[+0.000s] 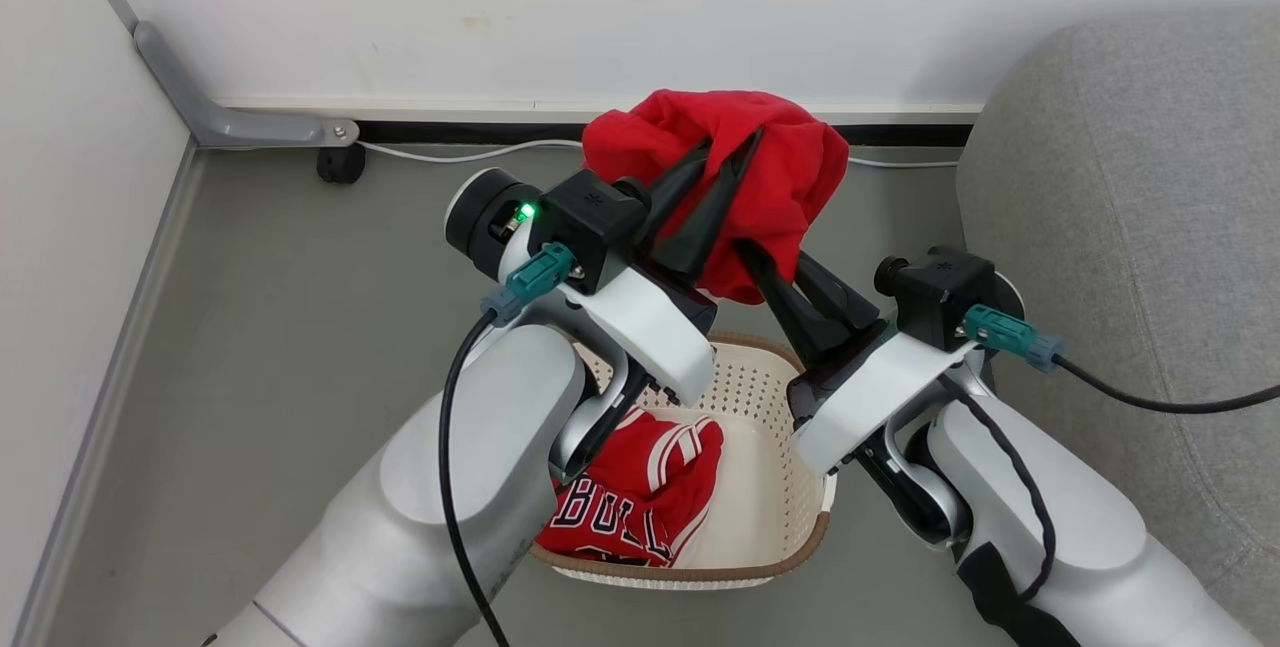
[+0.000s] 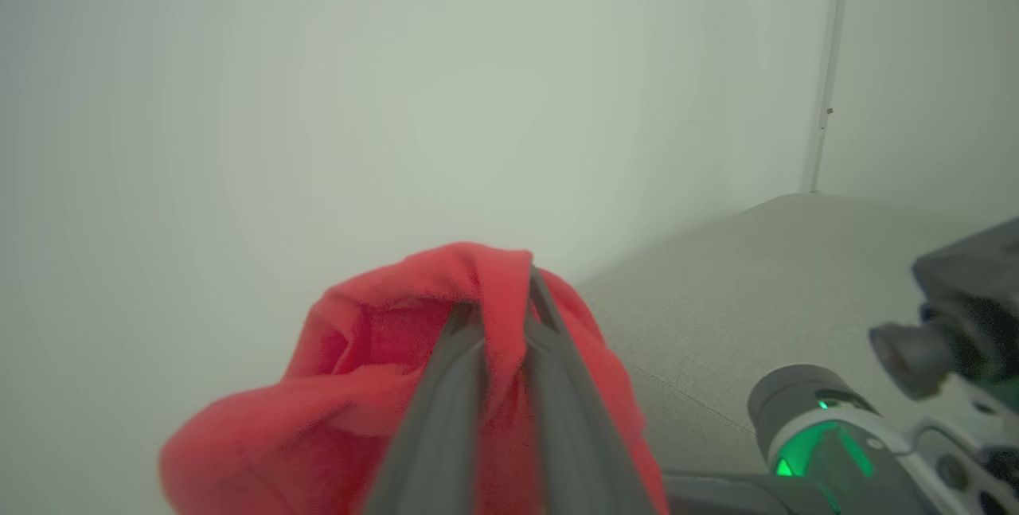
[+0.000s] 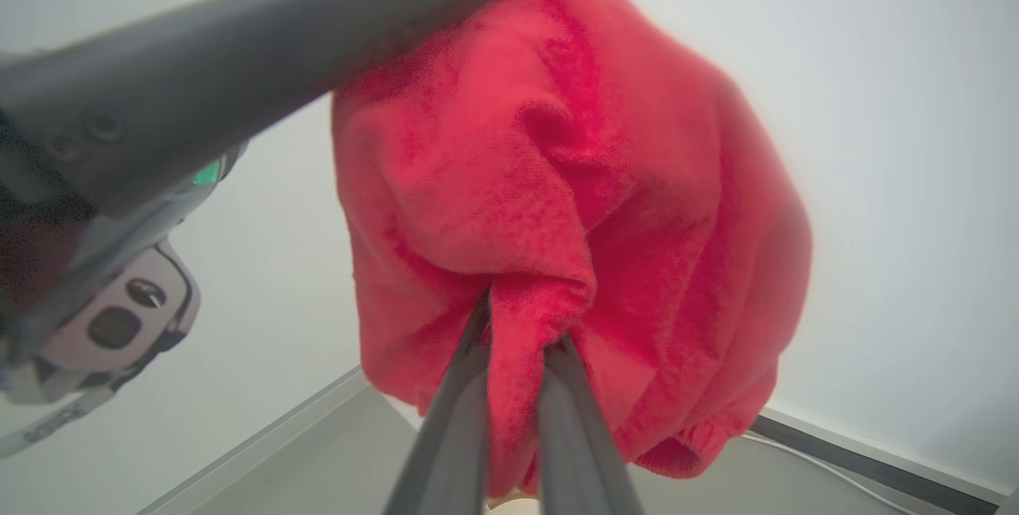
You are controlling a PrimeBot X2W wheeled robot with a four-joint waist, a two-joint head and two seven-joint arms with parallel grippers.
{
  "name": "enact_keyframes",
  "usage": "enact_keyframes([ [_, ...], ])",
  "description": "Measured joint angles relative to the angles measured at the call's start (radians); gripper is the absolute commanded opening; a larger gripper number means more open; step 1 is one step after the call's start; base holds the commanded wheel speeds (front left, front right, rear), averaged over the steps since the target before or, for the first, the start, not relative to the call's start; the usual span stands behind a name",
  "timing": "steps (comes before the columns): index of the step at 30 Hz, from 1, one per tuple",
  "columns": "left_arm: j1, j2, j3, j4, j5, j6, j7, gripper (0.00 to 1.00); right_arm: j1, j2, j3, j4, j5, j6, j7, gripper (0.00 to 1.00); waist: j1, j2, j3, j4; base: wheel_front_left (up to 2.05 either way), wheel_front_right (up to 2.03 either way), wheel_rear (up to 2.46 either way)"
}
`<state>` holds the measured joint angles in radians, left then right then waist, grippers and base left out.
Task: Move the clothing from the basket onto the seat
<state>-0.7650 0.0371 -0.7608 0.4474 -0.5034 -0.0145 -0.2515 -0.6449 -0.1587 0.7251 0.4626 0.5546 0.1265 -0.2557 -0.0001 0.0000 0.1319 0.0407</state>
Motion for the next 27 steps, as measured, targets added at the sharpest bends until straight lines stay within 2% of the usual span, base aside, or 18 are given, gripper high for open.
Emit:
enact_keyframes([
  [6, 0.016, 0.000, 0.024, 0.000, 0.010, 0.002, -0.002, 1.00, 0.005, -0.010, -0.023, -0.029, 0.000, 0.000, 0.000, 0.00, 0.0000, 0.0000, -0.001, -0.012, 0.00, 0.00, 0.00],
  [13, 0.051, 0.000, 0.064, 0.005, 0.035, -0.004, -0.004, 1.00, 0.030, -0.012, -0.106, -0.063, -0.010, 0.000, 0.000, 0.00, 0.0000, 0.0000, -0.003, -0.041, 0.00, 0.00, 0.00],
  [20, 0.091, 0.001, 0.106, 0.015, 0.061, -0.041, -0.004, 1.00, 0.067, -0.029, -0.217, -0.082, -0.027, 0.000, 0.000, 0.00, 0.0000, 0.0000, -0.003, -0.105, 0.00, 0.00, 0.00],
  [27, 0.134, 0.002, 0.135, 0.010, 0.083, -0.065, -0.004, 1.00, 0.092, -0.039, -0.324, -0.111, -0.048, 0.000, 0.000, 0.00, 0.0000, 0.0000, -0.005, -0.198, 0.00, 0.00, 0.00],
])
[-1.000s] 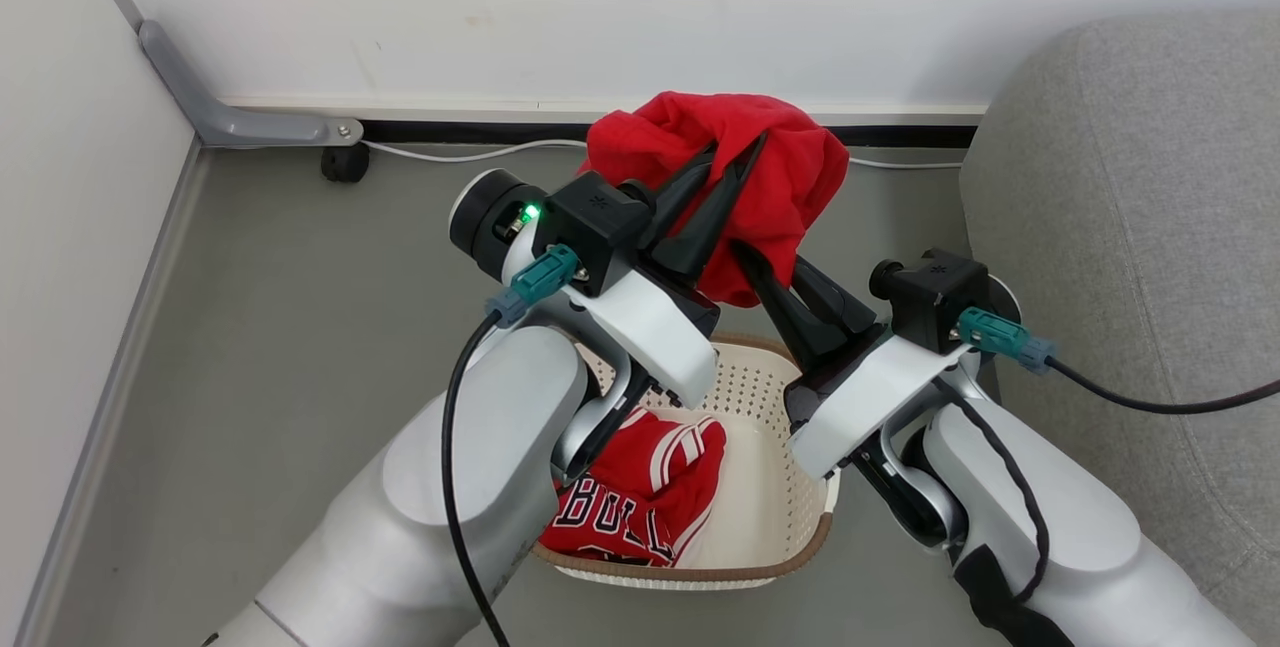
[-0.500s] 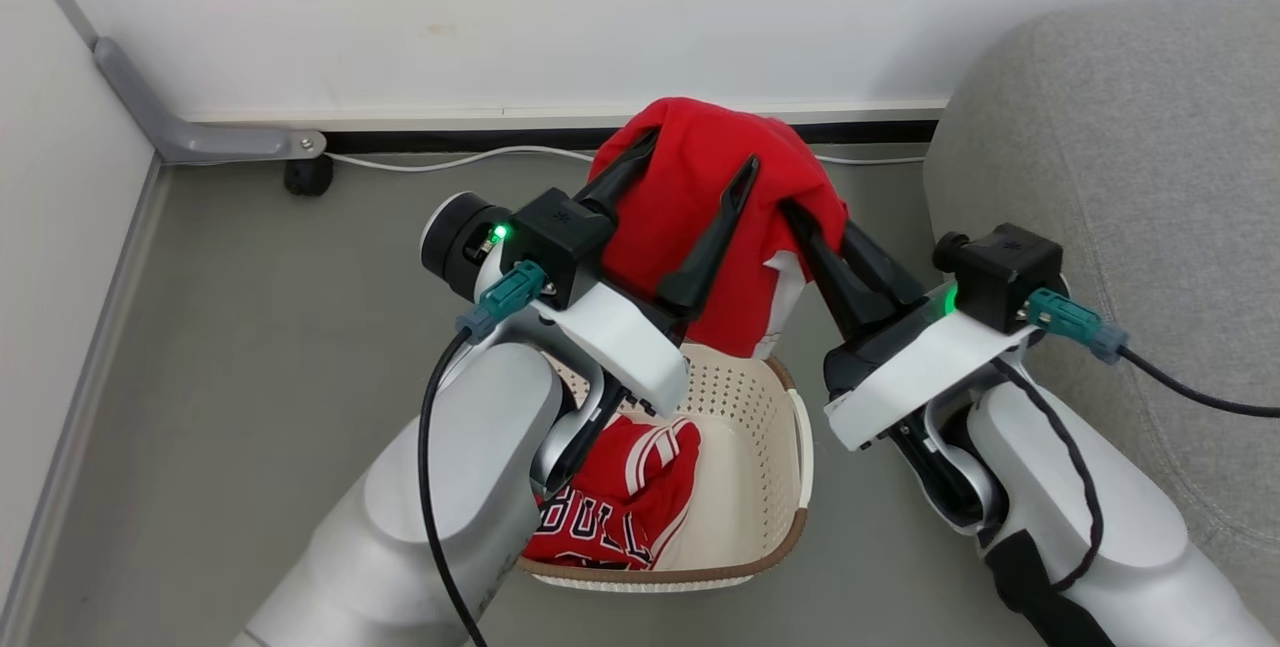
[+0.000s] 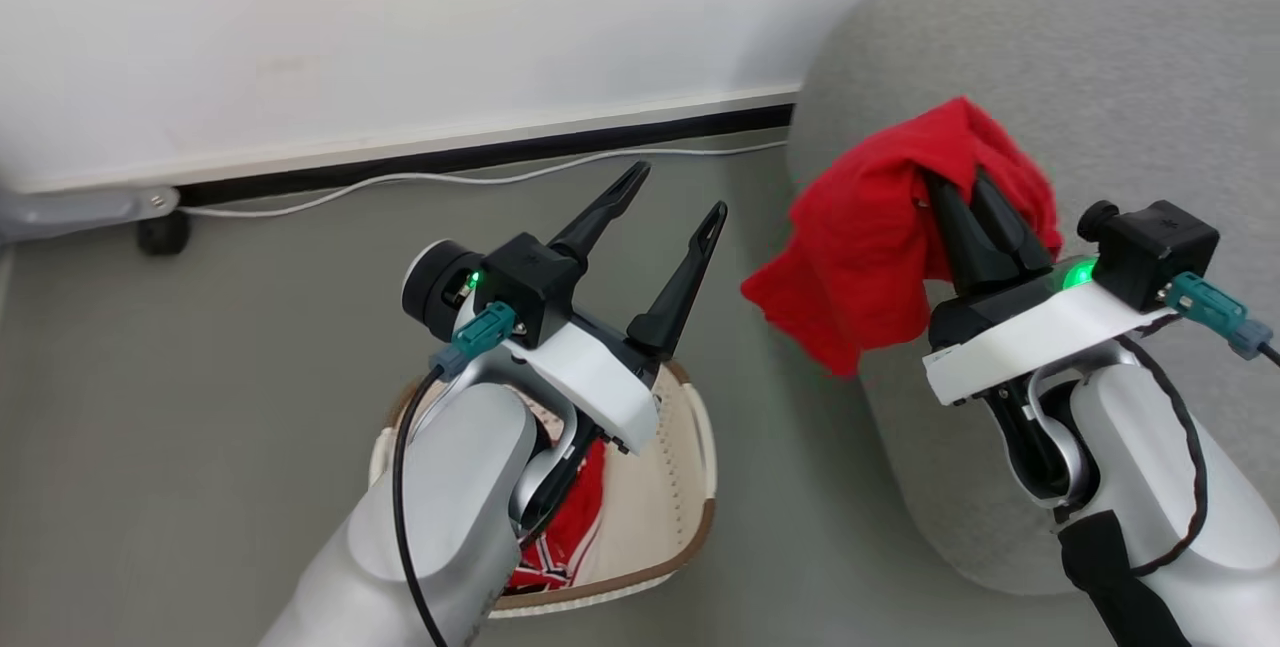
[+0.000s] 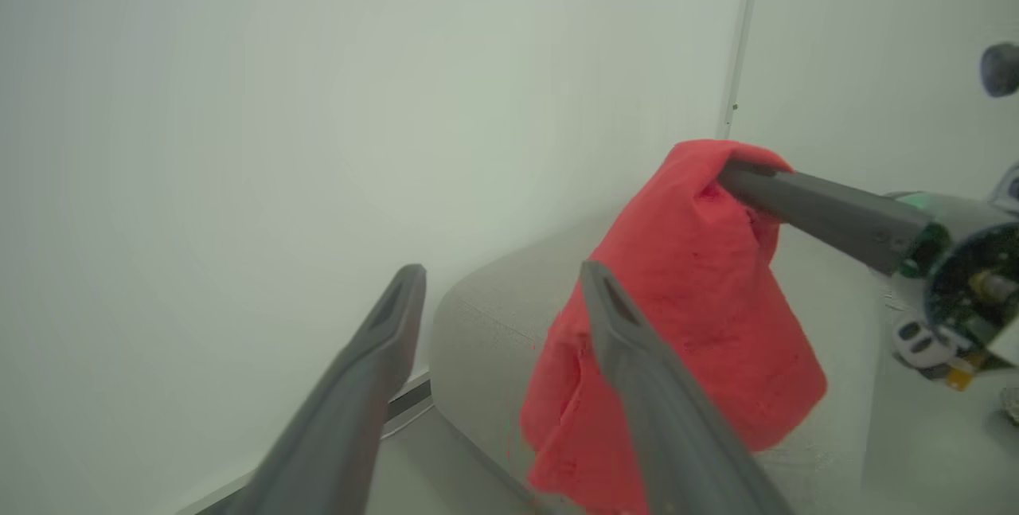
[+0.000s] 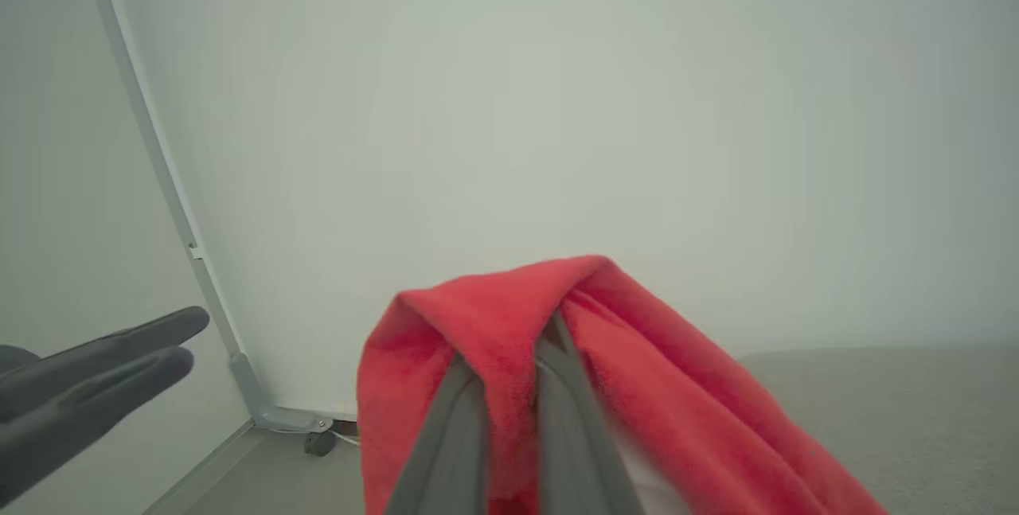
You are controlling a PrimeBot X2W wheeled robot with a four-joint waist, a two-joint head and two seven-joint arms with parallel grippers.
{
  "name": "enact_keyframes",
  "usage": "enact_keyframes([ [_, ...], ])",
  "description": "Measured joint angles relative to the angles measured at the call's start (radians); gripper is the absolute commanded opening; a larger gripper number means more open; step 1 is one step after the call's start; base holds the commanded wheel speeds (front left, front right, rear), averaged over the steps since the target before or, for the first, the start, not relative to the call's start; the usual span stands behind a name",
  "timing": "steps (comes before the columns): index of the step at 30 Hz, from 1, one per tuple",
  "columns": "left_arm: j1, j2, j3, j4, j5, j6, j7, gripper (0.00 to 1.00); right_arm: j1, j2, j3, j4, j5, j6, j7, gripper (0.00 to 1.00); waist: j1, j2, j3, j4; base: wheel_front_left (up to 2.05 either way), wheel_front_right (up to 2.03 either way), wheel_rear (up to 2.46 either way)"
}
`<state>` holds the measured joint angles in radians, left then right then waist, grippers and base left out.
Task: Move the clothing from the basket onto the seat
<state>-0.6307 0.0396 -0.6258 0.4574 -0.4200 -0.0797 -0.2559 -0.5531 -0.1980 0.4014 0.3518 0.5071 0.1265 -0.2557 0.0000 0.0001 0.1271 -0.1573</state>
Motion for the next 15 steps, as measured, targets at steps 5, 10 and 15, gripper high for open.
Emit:
enact_keyframes([
  [5, 0.034, 0.000, 0.018, -0.007, 0.008, -0.009, 0.000, 1.00, 0.006, 0.001, -0.022, -0.021, -0.007, 0.000, 0.000, 0.00, 0.0000, 0.0000, -0.004, -0.086, 0.00, 0.00, 0.00],
  [10, 0.071, 0.002, 0.036, -0.014, 0.009, -0.019, 0.000, 1.00, 0.017, 0.003, -0.048, -0.034, -0.007, 0.000, 0.000, 0.00, 0.0000, 0.0000, -0.011, -0.181, 0.00, 0.00, 0.00],
  [15, 0.105, 0.002, 0.055, -0.030, 0.010, -0.026, 0.000, 1.00, 0.037, 0.004, -0.074, -0.053, -0.007, 0.000, 0.000, 0.00, 0.0000, 0.0000, -0.021, -0.277, 0.00, 0.00, 0.00],
])
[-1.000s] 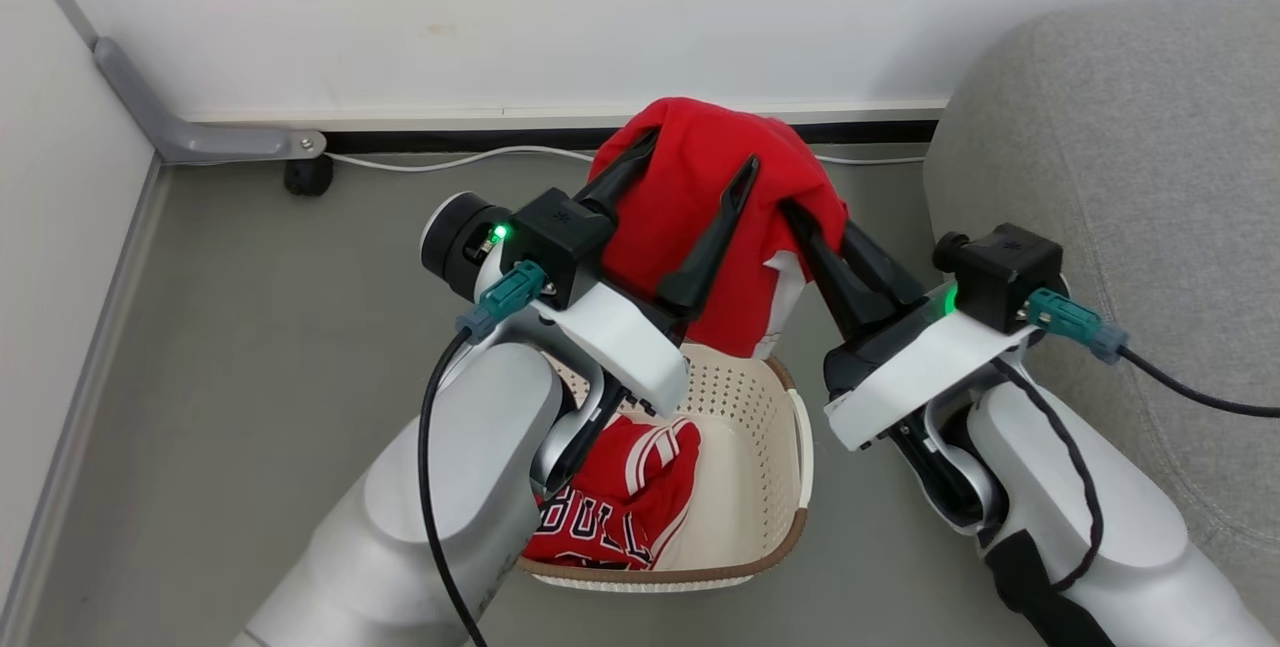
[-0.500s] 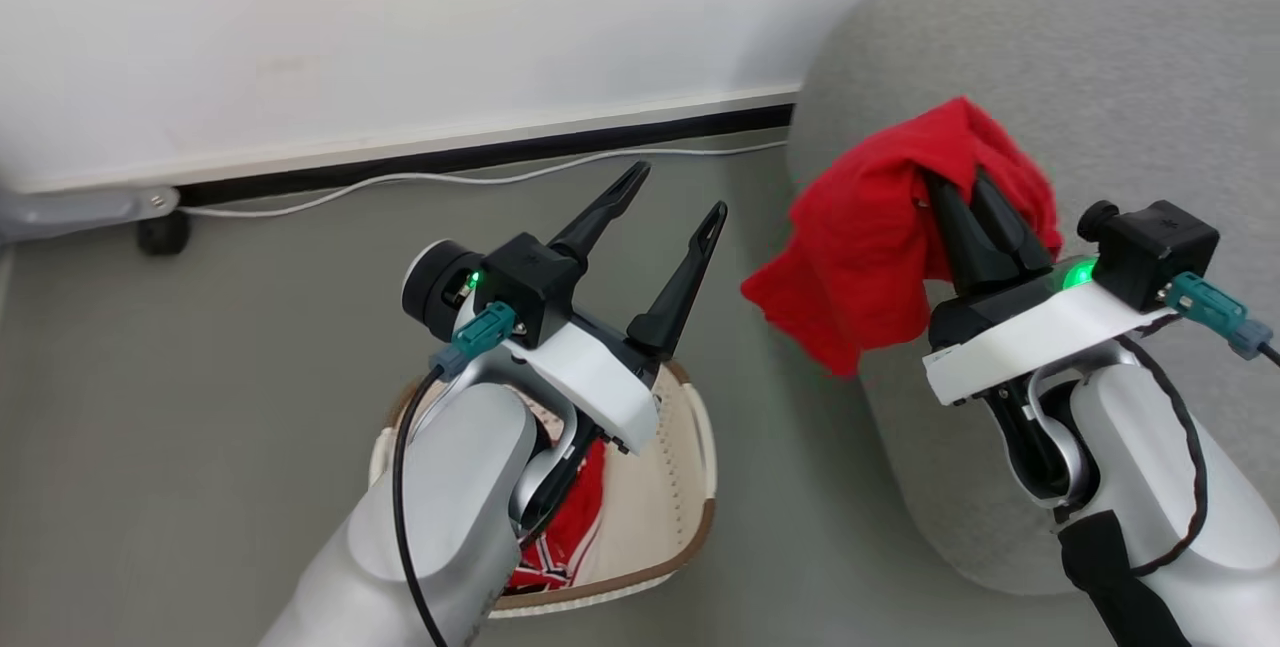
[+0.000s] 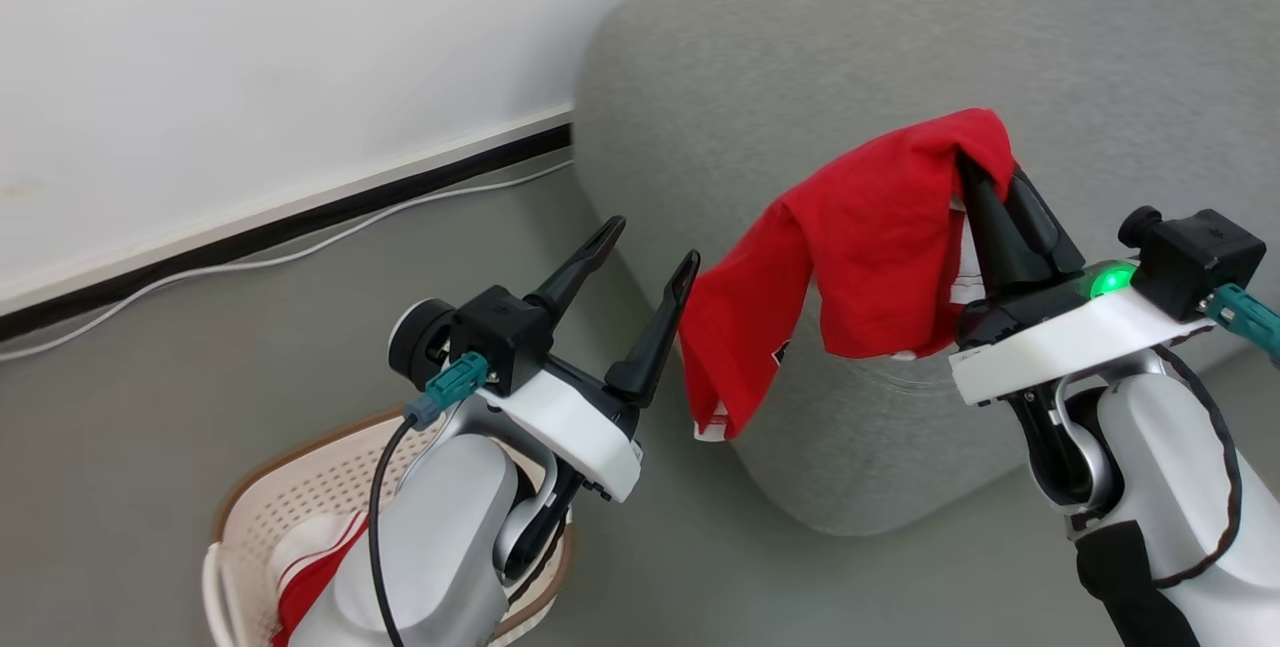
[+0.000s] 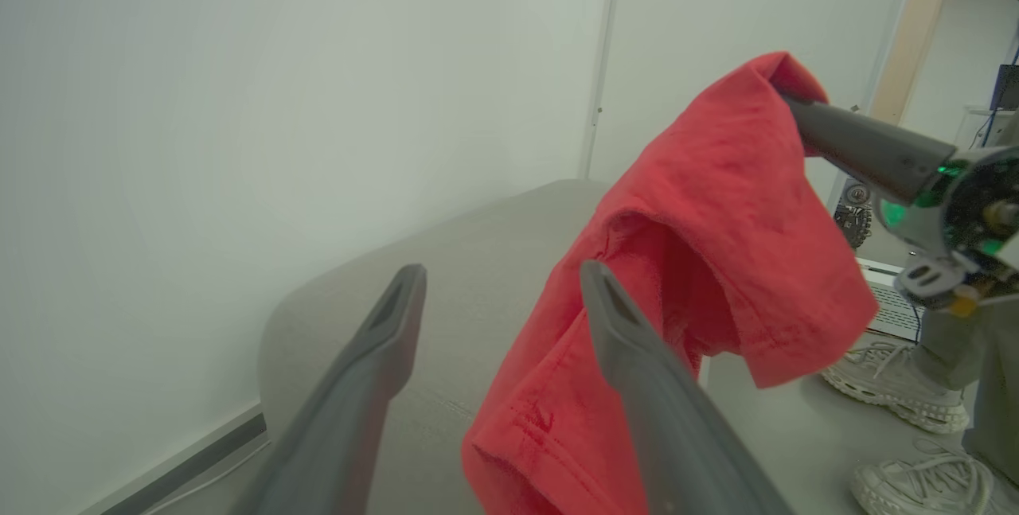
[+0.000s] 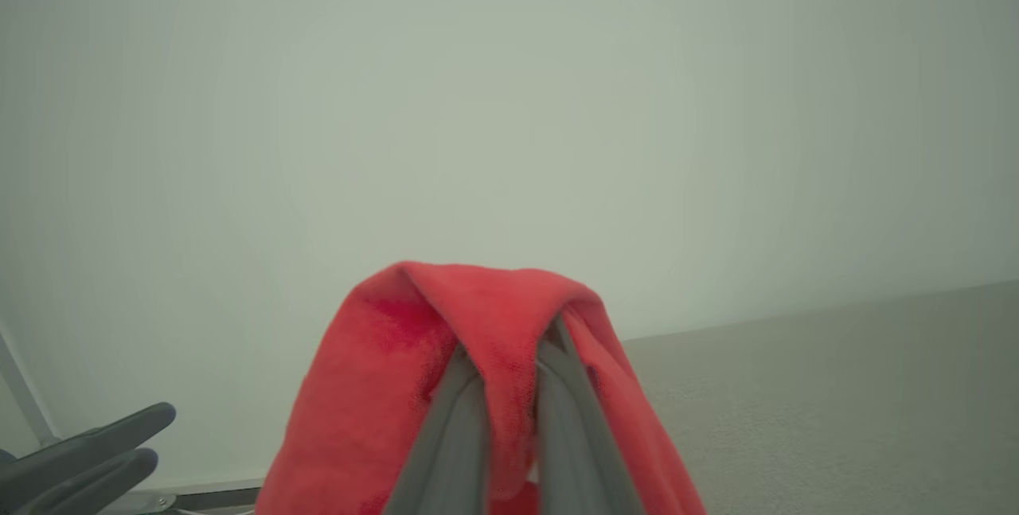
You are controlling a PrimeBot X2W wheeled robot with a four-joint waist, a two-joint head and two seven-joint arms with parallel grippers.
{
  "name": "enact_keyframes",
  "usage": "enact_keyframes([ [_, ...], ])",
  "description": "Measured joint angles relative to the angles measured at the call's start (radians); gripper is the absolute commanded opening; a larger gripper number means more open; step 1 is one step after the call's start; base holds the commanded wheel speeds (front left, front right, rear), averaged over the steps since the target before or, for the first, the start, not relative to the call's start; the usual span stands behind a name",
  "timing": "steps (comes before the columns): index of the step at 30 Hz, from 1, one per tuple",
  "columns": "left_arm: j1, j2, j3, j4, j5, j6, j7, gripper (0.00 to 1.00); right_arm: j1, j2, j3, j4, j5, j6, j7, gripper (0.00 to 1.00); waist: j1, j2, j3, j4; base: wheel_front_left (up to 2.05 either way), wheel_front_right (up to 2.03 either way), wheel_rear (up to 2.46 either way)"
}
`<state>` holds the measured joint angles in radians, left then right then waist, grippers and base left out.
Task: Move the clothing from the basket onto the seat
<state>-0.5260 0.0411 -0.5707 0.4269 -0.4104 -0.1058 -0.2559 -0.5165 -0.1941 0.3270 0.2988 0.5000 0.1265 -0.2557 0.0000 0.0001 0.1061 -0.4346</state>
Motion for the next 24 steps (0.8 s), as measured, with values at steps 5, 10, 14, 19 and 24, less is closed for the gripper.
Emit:
enact_keyframes([
  [5, 0.021, 0.000, -0.006, -0.013, -0.001, -0.009, 0.000, 1.00, 0.037, -0.019, -0.060, -0.039, -0.005, 0.000, 0.000, 0.00, 0.0000, 0.0000, -0.005, -0.094, 0.00, 0.00, 0.00],
  [10, 0.016, 0.002, -0.040, -0.010, -0.011, -0.017, 0.000, 1.00, 0.071, -0.037, -0.127, -0.079, -0.011, 0.000, 0.000, 0.00, 0.0000, 0.0000, 0.019, -0.113, 0.00, 0.00, 0.00],
  [14, 0.000, 0.003, -0.057, -0.007, -0.016, -0.017, 0.000, 1.00, 0.088, -0.041, -0.167, -0.103, -0.017, 0.000, 0.000, 0.00, 0.0000, 0.0000, 0.040, -0.116, 0.00, 0.00, 0.00],
  [19, -0.006, 0.004, -0.064, -0.001, -0.021, -0.018, 0.000, 1.00, 0.074, -0.055, -0.225, -0.106, -0.019, 0.000, 0.000, 0.00, 0.0000, 0.0000, 0.080, -0.117, 0.00, 0.00, 0.00],
  [24, -0.018, 0.005, -0.061, 0.001, 0.000, -0.018, 0.000, 1.00, -0.028, -0.077, -0.260, -0.073, -0.025, 0.000, 0.000, 0.00, 0.0000, 0.0000, 0.135, -0.117, 0.00, 0.00, 0.00],
])
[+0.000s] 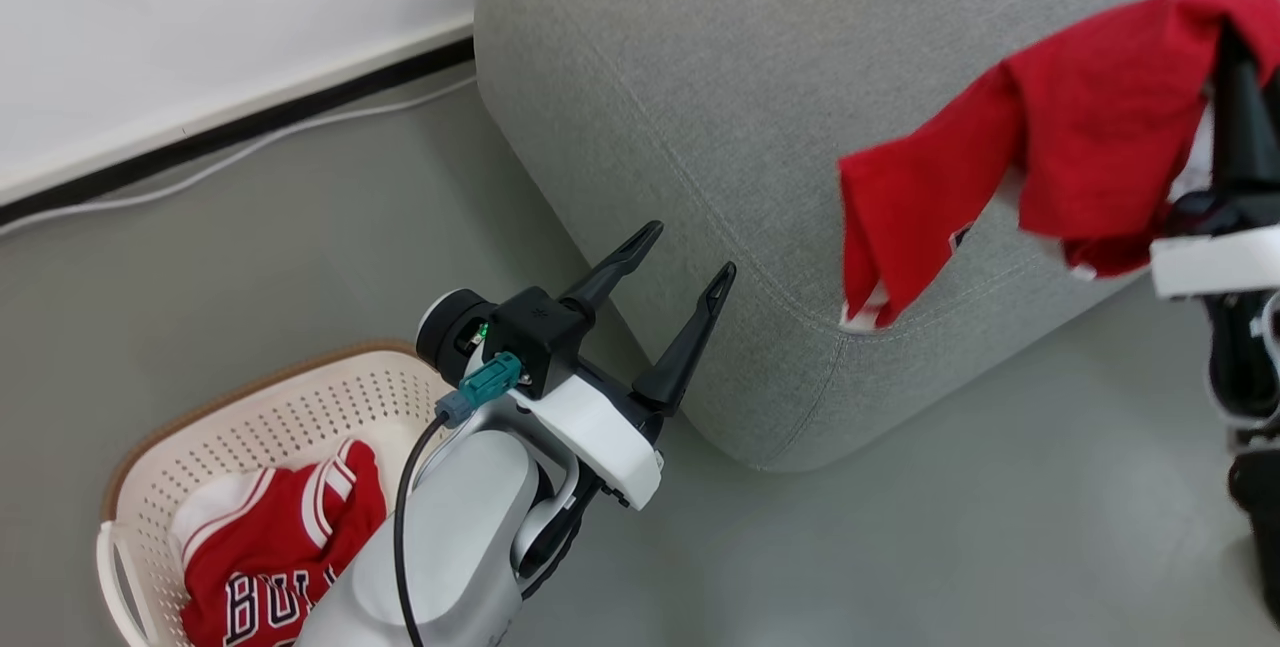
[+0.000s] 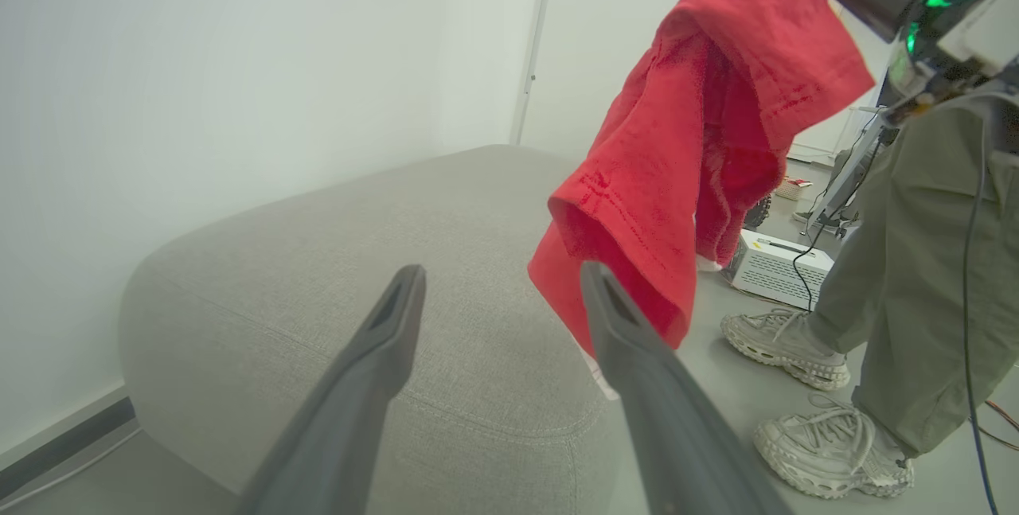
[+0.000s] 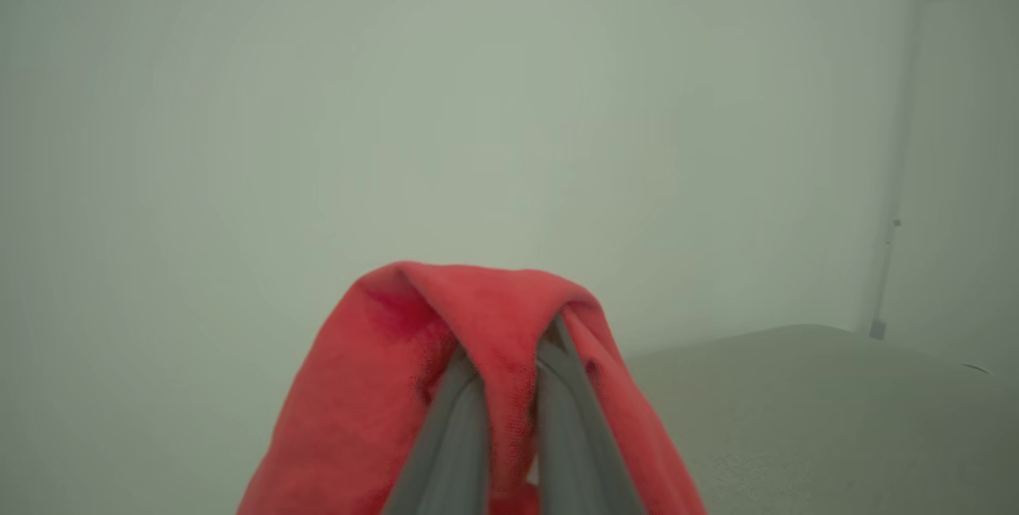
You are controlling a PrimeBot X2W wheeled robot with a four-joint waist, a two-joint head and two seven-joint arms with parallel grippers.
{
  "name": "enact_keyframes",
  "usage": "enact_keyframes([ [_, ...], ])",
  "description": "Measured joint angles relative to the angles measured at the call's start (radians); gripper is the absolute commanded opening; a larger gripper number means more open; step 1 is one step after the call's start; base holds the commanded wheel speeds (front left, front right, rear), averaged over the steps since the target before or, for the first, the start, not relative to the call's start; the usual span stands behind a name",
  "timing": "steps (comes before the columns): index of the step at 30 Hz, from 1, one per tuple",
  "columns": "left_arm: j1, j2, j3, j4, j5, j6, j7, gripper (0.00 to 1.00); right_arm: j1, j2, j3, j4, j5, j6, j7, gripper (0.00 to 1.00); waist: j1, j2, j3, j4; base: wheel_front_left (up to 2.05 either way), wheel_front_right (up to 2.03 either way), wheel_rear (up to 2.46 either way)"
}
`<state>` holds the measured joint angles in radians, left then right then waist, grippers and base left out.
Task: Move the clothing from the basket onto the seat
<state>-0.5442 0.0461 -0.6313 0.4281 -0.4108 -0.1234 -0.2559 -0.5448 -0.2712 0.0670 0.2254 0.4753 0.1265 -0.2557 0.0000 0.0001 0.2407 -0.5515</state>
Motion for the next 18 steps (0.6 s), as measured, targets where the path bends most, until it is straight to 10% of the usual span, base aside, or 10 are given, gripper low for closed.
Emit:
enact_keyframes([
  [18, -0.123, 0.007, -0.065, 0.049, 0.060, 0.006, 0.000, 1.00, -0.359, -0.132, -0.207, 0.207, -0.053, 0.000, 0.000, 0.00, 0.0000, 0.0000, 0.284, 0.102, 0.00, 0.00, 0.00],
])
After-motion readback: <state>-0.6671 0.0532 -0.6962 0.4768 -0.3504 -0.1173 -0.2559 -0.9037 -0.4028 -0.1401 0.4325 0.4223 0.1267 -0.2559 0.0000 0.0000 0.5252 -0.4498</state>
